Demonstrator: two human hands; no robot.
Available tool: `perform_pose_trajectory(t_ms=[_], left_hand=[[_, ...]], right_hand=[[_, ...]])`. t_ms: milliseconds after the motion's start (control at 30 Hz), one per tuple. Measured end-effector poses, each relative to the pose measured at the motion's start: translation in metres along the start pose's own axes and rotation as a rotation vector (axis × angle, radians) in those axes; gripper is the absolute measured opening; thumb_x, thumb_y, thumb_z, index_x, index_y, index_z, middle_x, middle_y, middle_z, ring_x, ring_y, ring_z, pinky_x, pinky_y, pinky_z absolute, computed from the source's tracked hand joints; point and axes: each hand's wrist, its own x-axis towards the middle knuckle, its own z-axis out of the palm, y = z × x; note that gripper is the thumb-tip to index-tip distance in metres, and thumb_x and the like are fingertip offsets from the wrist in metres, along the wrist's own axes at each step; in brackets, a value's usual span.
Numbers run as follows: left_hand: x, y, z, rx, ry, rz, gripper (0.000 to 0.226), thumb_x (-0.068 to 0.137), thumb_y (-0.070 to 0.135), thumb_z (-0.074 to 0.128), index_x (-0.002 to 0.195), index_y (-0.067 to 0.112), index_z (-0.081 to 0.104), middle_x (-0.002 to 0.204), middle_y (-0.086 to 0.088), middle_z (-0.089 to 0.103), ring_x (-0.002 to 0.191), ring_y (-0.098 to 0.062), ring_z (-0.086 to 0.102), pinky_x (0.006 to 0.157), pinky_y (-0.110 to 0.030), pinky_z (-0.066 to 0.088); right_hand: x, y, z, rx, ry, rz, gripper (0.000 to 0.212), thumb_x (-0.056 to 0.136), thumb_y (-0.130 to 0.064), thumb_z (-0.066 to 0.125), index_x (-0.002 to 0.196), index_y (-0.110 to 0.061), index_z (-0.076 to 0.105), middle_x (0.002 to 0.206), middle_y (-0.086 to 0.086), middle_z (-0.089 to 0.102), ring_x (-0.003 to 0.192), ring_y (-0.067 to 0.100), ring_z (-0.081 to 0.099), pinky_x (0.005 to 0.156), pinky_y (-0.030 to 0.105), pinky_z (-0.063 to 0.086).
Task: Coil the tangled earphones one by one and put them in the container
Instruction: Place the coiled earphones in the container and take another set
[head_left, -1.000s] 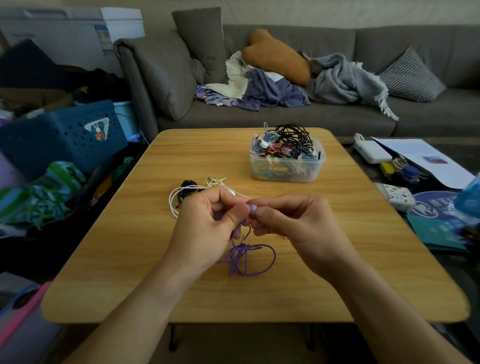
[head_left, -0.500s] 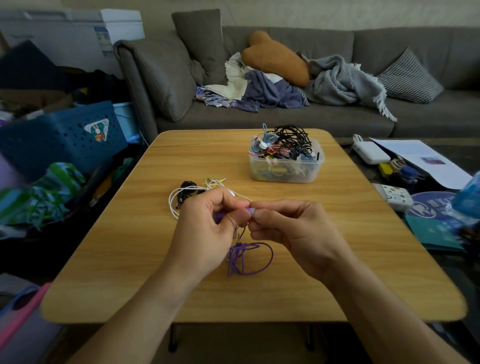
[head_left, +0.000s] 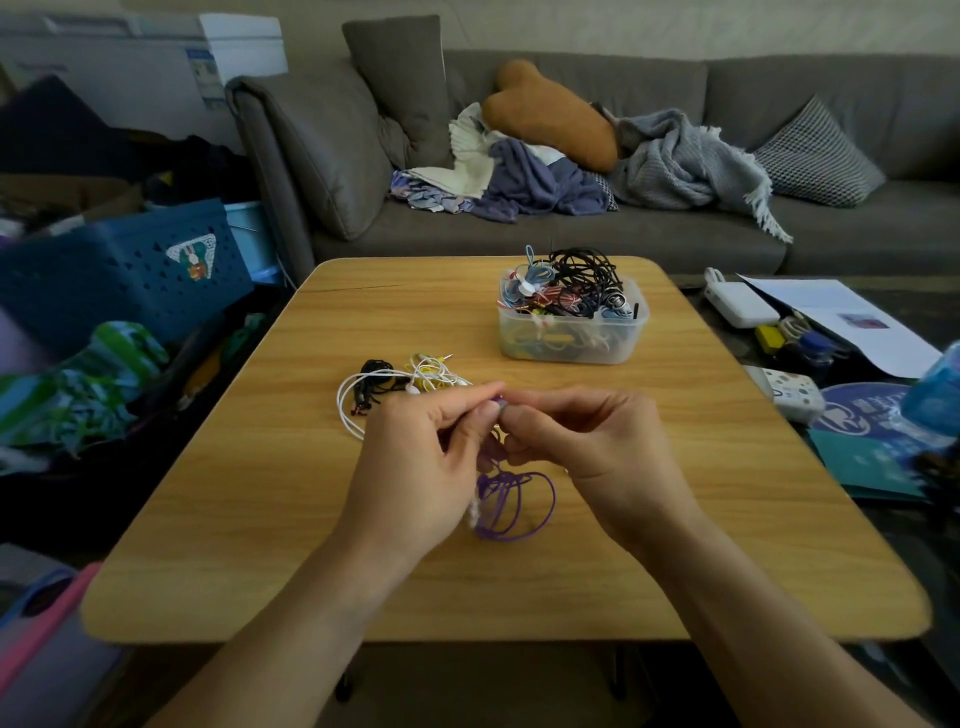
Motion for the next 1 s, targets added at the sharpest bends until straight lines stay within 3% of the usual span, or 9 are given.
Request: perform_pose_trajectory(t_ms=[100, 167, 367, 467, 600, 700, 767, 933, 1000], left_hand=[[-0.0003, -0.0006, 0.0010, -0.110, -0.045, -0.016, 0.029, 0.096, 0.005, 0.055, 0.110, 0.028, 0.066, 0.068, -0.013, 0.072, 0.058, -0.027, 0.071, 0.063, -0.029, 0.059], [-0.0003, 0.0001, 0.0016, -0.150, -0.057, -0.018, 0.033, 0.097, 0.003, 0.054, 0.108, 0.031, 0.066, 0.068, -0.016, 0.072, 0.057, -0.033, 0.069, 0.062, -0.028, 0.059], [-0.0013, 0.0047, 0.0075, -0.244, -0.058, -0.072, 0.032, 0.096, -0.004, 0.052, 0.105, 0.021, 0.069, 0.070, -0.010, 0.074, 0.059, -0.023, 0.070, 0.061, -0.017, 0.053], [-0.0031, 0.0069, 0.0088, -0.209, -0.054, -0.074, 0.038, 0.096, -0.002, 0.052, 0.097, 0.031, 0.070, 0.069, -0.008, 0.073, 0.060, -0.018, 0.069, 0.059, -0.026, 0.057], [-0.0052, 0.0088, 0.0102, -0.192, -0.053, -0.121, 0.035, 0.098, 0.002, 0.051, 0.097, 0.031, 0.071, 0.066, -0.011, 0.070, 0.055, -0.038, 0.066, 0.054, -0.046, 0.057], [-0.0055, 0.0070, 0.0100, -0.200, -0.047, -0.160, 0.029, 0.097, 0.001, 0.052, 0.102, 0.020, 0.072, 0.065, -0.011, 0.071, 0.051, -0.026, 0.066, 0.052, -0.042, 0.058], [-0.0059, 0.0062, 0.0099, -0.203, -0.056, -0.194, 0.026, 0.097, 0.000, 0.051, 0.105, 0.014, 0.072, 0.063, -0.010, 0.070, 0.042, -0.017, 0.062, 0.051, -0.047, 0.057], [-0.0063, 0.0049, 0.0094, -0.215, -0.044, -0.212, 0.029, 0.096, -0.001, 0.052, 0.100, 0.020, 0.072, 0.074, -0.013, 0.074, 0.063, -0.030, 0.071, 0.059, -0.048, 0.059], [-0.0066, 0.0044, 0.0084, -0.209, -0.052, -0.203, 0.028, 0.096, -0.001, 0.053, 0.100, 0.020, 0.072, 0.071, -0.012, 0.073, 0.062, -0.027, 0.070, 0.058, -0.042, 0.060]], right_hand=[[0.0015, -0.0001, -0.0026, -0.112, -0.022, -0.067, 0.013, 0.082, 0.004, 0.073, 0.091, -0.004, 0.077, 0.073, 0.011, 0.075, 0.062, 0.016, 0.069, 0.061, 0.023, 0.054], [0.0024, 0.0006, -0.0032, -0.145, -0.015, -0.091, 0.012, 0.082, 0.004, 0.073, 0.091, -0.002, 0.077, 0.070, 0.010, 0.074, 0.059, 0.014, 0.068, 0.060, 0.022, 0.053], [0.0030, 0.0021, -0.0025, -0.193, 0.020, -0.144, 0.013, 0.080, 0.008, 0.073, 0.084, -0.004, 0.077, 0.067, 0.008, 0.074, 0.055, 0.011, 0.065, 0.056, 0.021, 0.052], [0.0008, 0.0009, -0.0018, -0.216, 0.028, -0.179, 0.020, 0.078, 0.011, 0.072, 0.080, -0.008, 0.077, 0.067, 0.007, 0.074, 0.054, 0.005, 0.065, 0.055, 0.015, 0.050], [0.0007, 0.0016, -0.0029, -0.237, 0.028, -0.181, 0.021, 0.076, 0.011, 0.072, 0.079, -0.008, 0.077, 0.068, 0.008, 0.074, 0.056, 0.007, 0.067, 0.057, 0.016, 0.051], [0.0026, 0.0031, -0.0030, -0.265, 0.029, -0.174, 0.021, 0.076, 0.011, 0.072, 0.080, -0.009, 0.077, 0.070, 0.008, 0.075, 0.059, 0.010, 0.069, 0.059, 0.018, 0.053], [0.0037, 0.0044, -0.0033, -0.284, 0.020, -0.161, 0.021, 0.076, 0.010, 0.072, 0.081, -0.010, 0.078, 0.071, 0.007, 0.075, 0.062, 0.013, 0.071, 0.061, 0.020, 0.055], [0.0034, 0.0053, -0.0044, -0.285, -0.010, -0.147, 0.024, 0.077, 0.011, 0.071, 0.080, -0.012, 0.078, 0.069, 0.008, 0.075, 0.060, 0.012, 0.069, 0.060, 0.020, 0.054], [0.0032, 0.0043, -0.0056, -0.290, -0.026, -0.136, 0.023, 0.078, 0.010, 0.072, 0.081, -0.012, 0.078, 0.070, 0.008, 0.075, 0.059, 0.010, 0.067, 0.060, 0.020, 0.054]])
